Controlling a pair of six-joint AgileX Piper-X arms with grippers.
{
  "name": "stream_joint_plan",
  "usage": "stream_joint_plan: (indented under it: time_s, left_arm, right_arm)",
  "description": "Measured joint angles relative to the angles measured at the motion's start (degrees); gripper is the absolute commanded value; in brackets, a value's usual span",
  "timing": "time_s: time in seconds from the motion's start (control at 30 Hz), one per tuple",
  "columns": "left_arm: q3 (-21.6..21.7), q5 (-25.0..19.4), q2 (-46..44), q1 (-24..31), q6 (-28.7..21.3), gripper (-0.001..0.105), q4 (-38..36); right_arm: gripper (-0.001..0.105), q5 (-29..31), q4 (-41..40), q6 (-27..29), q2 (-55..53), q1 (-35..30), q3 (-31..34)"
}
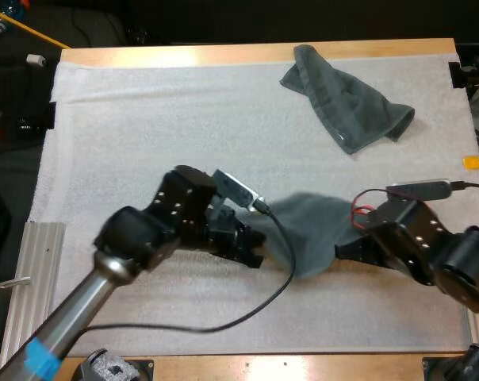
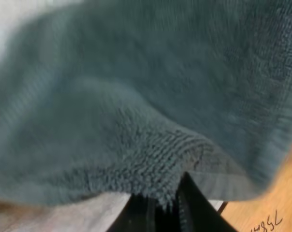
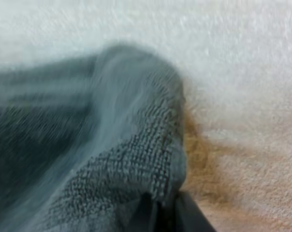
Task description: Pick towel from pile, fold and stack
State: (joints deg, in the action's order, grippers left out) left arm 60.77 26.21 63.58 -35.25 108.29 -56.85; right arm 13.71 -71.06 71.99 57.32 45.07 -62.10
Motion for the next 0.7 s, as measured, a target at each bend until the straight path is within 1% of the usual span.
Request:
stream_joint_plan:
  time_s: [0.07,0.17,0.3,0.4,0.47,0.6,0.7]
  left_arm:
    - [2.05,-0.85,-1.45,0.00,-0.25,0.000,-2.99]
    - [3.89,-1.09,-3.54,-0.24,-0.24,0.000,-6.77]
    - [4.57,-1.37,-6.99,-2.71,-0.24,0.000,-10.57]
    - [4.57,-1.80,-9.10,-5.06,0.63,0.000,-11.79]
    - [4.57,-2.52,-11.41,-8.02,2.67,0.000,-12.53]
    - [4.57,-3.25,-14.22,-12.30,6.11,0.000,-12.98]
    - [4.58,-3.86,-15.47,-14.91,7.82,0.000,-13.98]
  right_arm:
    - [0.000,-1.24,-0.60,0.01,-1.37,0.00,-0.68]
    - [0.000,-4.21,-0.81,0.01,-3.65,0.00,-1.11]
    - [0.000,-8.45,-1.06,-1.26,-6.28,0.05,-1.87]
    - [0.000,-9.34,-1.71,-1.39,-7.65,0.98,-3.06]
    - [0.000,-9.55,-4.31,-2.91,-8.36,2.87,-4.87]
    - [0.000,-9.58,-11.35,-5.46,-8.39,8.18,-8.48]
    - [0.000,-10.76,-12.86,-8.37,-8.54,12.17,-9.27]
